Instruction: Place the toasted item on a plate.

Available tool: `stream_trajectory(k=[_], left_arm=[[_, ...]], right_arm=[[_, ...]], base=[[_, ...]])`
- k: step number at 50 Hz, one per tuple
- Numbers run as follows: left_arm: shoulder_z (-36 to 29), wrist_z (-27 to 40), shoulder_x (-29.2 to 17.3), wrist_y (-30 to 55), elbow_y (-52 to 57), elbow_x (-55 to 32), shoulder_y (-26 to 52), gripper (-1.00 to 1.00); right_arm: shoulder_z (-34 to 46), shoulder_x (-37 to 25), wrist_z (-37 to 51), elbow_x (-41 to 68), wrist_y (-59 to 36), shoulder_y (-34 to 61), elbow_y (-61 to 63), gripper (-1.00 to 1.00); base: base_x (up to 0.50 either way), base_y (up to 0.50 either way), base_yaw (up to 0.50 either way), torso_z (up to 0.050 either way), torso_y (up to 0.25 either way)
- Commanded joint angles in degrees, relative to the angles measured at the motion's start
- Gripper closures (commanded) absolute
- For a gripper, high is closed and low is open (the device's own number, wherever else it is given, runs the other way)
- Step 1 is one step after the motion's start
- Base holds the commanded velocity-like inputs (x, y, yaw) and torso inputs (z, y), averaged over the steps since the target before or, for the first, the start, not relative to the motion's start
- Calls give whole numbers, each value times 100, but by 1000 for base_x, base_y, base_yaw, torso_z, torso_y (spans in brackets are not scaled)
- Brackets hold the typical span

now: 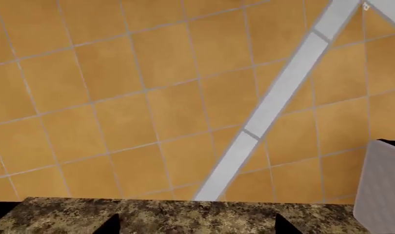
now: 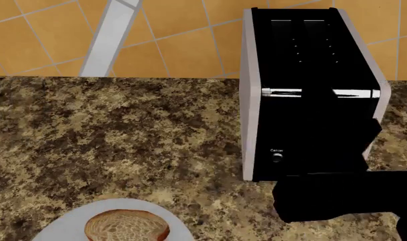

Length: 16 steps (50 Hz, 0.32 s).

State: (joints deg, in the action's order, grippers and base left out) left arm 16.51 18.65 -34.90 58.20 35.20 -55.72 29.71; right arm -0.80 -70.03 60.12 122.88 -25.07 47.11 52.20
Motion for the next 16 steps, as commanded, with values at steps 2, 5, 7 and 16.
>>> stream_trajectory(k=[2, 5, 7, 16], left_arm=[[1331, 256, -446, 374, 712, -862, -763, -100], [1754, 316, -519, 454, 890, -1103, -1051, -100], [2086, 327, -545, 485, 982, -1246, -1281, -100], [2808, 606, -636, 630, 1240, -1717, -1671, -100]], right_arm=[[-1990, -345, 42, 308, -400, -1191, -114, -100], [-2726, -183, 162, 503, -807, -1515, -211, -100], [-3119, -97, 238, 605, -1044, -1653, -288, -100], [-4346, 27, 516, 871, -1938, -1927, -730, -100]], base=[[0, 0, 0, 0, 0], [0, 0, 0, 0, 0], [0, 0, 0, 0, 0], [0, 0, 0, 0, 0]])
